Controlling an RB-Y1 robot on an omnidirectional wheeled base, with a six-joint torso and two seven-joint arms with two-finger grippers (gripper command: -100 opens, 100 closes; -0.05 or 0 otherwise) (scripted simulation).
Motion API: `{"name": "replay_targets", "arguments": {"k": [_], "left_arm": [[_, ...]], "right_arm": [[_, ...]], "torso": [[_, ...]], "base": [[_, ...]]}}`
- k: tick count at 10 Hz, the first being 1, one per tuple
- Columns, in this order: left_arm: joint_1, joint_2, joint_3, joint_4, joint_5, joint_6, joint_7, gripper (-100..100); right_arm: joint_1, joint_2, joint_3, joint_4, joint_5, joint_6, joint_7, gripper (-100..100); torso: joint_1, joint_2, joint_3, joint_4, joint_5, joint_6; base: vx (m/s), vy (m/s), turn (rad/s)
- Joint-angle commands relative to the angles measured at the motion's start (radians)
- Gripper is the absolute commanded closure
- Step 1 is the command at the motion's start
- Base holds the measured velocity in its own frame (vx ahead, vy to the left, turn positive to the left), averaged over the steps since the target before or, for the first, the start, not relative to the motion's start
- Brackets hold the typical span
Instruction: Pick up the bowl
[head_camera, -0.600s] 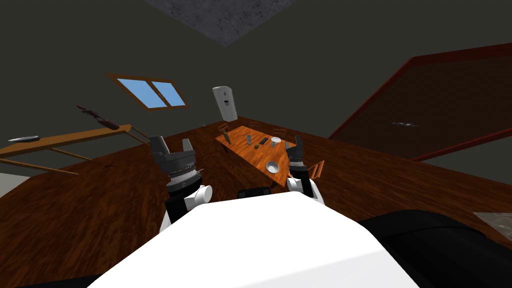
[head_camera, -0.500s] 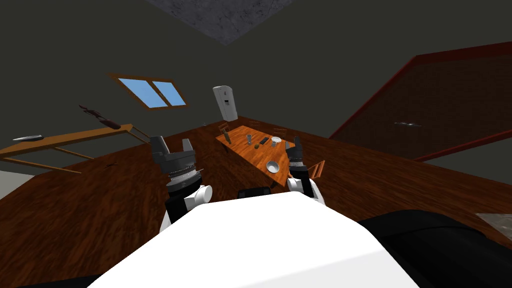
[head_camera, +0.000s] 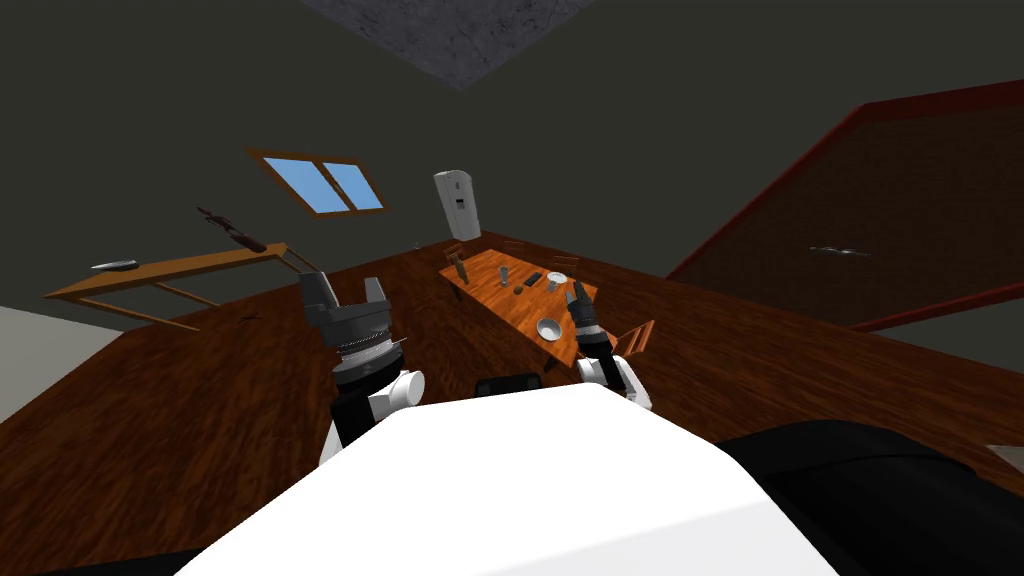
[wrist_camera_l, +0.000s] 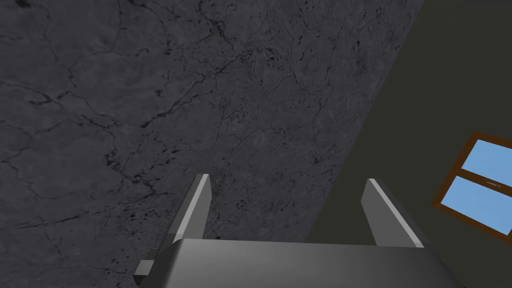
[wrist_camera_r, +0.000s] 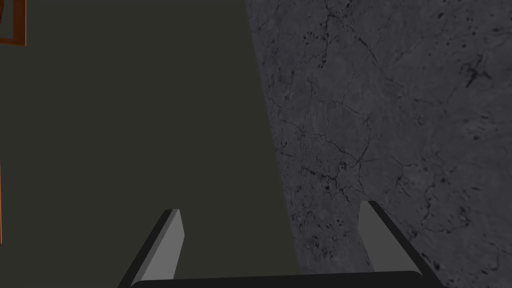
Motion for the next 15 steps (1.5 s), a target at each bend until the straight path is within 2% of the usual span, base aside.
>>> {"name": "replay_targets", "arguments": {"k": [1, 3, 4, 5, 6, 7, 8, 10, 11, 12, 14, 15], "left_arm": [[0.000, 0.000, 0.000, 0.000, 0.000, 0.000, 0.000, 0], [0.000, 0.000, 0.000, 0.000, 0.000, 0.000, 0.000, 0], [0.000, 0.000, 0.000, 0.000, 0.000, 0.000, 0.000, 0], [0.000, 0.000, 0.000, 0.000, 0.000, 0.000, 0.000, 0], [0.000, 0.000, 0.000, 0.000, 0.000, 0.000, 0.000, 0], [0.000, 0.000, 0.000, 0.000, 0.000, 0.000, 0.000, 0], [0.000, 0.000, 0.000, 0.000, 0.000, 0.000, 0.000, 0], [0.000, 0.000, 0.000, 0.000, 0.000, 0.000, 0.000, 0], [0.000, 0.000, 0.000, 0.000, 0.000, 0.000, 0.000, 0], [0.000, 0.000, 0.000, 0.000, 0.000, 0.000, 0.000, 0], [0.000, 0.000, 0.000, 0.000, 0.000, 0.000, 0.000, 0], [0.000, 0.000, 0.000, 0.000, 0.000, 0.000, 0.000, 0]], "right_arm": [[0.000, -0.046, 0.010, 0.039, 0.027, 0.005, 0.031, -100], [-0.008, -0.102, 0.017, 0.109, 0.063, 0.008, 0.068, -100], [-0.008, -0.112, 0.017, 0.109, 0.063, 0.008, 0.068, -100], [-0.011, -0.146, 0.021, 0.147, 0.083, 0.011, 0.088, -100], [-0.011, -0.146, 0.021, 0.147, 0.083, 0.011, 0.088, -100], [-0.015, -0.180, 0.025, 0.187, 0.103, 0.013, 0.108, -100], [-0.015, -0.180, 0.025, 0.189, 0.103, 0.013, 0.108, -100], [-0.023, -0.248, 0.033, 0.264, 0.149, 0.018, 0.150, -100], [-0.023, -0.248, 0.033, 0.279, 0.149, 0.018, 0.150, -100], [-0.027, -0.281, 0.037, 0.315, 0.172, 0.021, 0.171, -100], [-0.034, -0.344, 0.045, 0.412, 0.222, 0.027, 0.212, -100], [-0.034, -0.344, 0.045, 0.428, 0.222, 0.027, 0.212, -100]], "torso": [[0.000, 0.000, 0.000, 0.000, 0.000, 0.000], [0.000, 0.000, 0.000, 0.000, 0.000, 0.000], [0.000, 0.000, 0.000, 0.000, 0.000, 0.000], [-0.001, -0.001, -0.001, 0.000, 0.000, 0.000], [-0.001, -0.002, -0.001, 0.000, 0.000, 0.000], [-0.001, -0.003, -0.002, -0.001, 0.000, 0.000], [-0.001, -0.004, -0.002, -0.001, 0.000, 0.000], [-0.001, -0.003, -0.002, -0.001, 0.000, 0.000], [0.000, -0.003, -0.002, -0.001, 0.000, 0.000], [-0.001, -0.003, -0.002, -0.001, 0.000, 0.000], [0.000, -0.004, -0.002, -0.001, 0.000, 0.000], [0.001, -0.004, -0.002, -0.001, 0.000, 0.000]], "base": [[-0.074, 0.033, 0.116], [-0.079, 0.032, 0.149], [-0.049, 0.026, 0.021], [-0.035, 0.023, 0.087], [-0.022, 0.016, 0.052], [-0.028, 0.026, 0.124], [-0.026, 0.020, 0.055], [-0.040, 0.038, 0.130], [-0.030, 0.030, 0.069], [-0.018, 0.030, 0.129], [-0.020, 0.052, 0.221], [-0.011, 0.037, 0.049]]}}
